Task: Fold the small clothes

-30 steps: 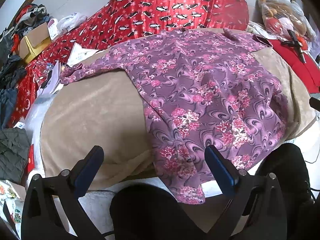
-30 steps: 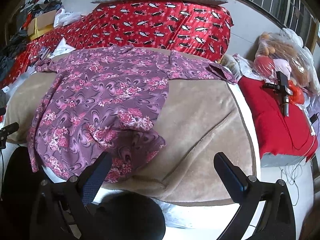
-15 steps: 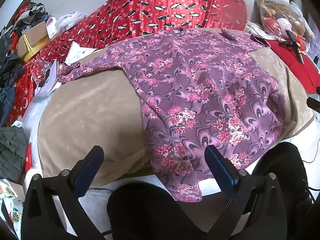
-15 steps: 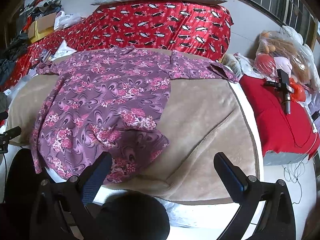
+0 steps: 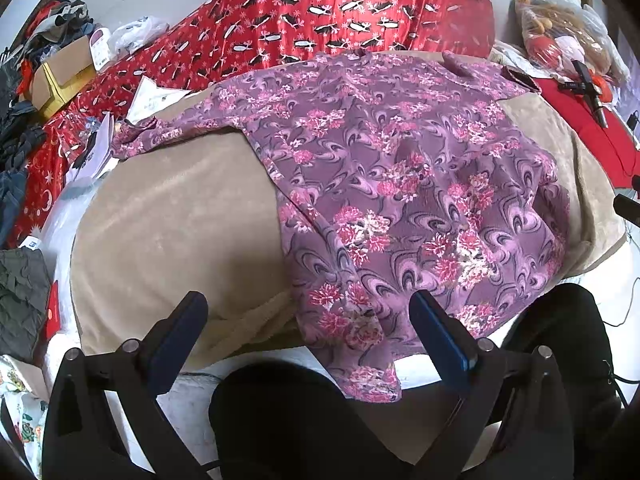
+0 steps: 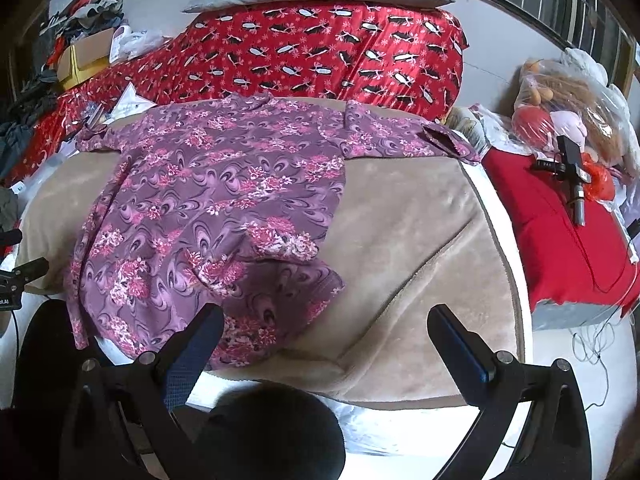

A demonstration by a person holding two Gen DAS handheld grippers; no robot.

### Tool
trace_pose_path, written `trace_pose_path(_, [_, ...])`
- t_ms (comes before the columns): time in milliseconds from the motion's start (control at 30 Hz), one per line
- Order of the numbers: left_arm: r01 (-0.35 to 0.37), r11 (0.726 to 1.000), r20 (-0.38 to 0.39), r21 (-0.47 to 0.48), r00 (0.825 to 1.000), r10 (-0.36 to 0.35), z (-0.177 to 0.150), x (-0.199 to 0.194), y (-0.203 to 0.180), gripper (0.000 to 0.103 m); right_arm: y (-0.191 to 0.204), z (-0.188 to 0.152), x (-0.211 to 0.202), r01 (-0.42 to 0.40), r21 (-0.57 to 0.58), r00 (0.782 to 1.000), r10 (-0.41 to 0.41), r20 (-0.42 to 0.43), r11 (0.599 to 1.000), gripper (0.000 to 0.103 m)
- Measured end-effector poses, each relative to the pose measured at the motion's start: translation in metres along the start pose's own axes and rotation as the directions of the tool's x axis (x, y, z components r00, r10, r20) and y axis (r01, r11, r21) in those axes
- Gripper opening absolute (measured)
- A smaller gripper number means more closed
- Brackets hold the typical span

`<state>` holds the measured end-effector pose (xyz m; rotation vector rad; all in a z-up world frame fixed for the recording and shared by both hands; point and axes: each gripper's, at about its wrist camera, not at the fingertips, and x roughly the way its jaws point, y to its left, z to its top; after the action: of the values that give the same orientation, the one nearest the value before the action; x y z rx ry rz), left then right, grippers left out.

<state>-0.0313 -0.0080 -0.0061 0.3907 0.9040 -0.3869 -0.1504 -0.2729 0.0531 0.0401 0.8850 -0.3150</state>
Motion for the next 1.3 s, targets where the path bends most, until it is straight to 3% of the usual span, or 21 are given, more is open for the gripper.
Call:
trace_pose_path(1067, [0.022, 1.0, -0.06, -0.008, 0.998, -0.023, 0.007, 0.018, -0.004, 0.101, -0.003, -0.002, 0.024, -0.043, 0.033, 0.998, 0.044, -0.046, 0.999, 0.101])
trace_pose_path(1300, [0.008, 0.994, -0.127, -0.11, 0.992, -0.022, 0.012, 0.035, 0.026, 0.101, -0.01, -0.005, 0.033, -0.051, 0.052, 0.996, 0.054, -0.072, 0.997, 0.101])
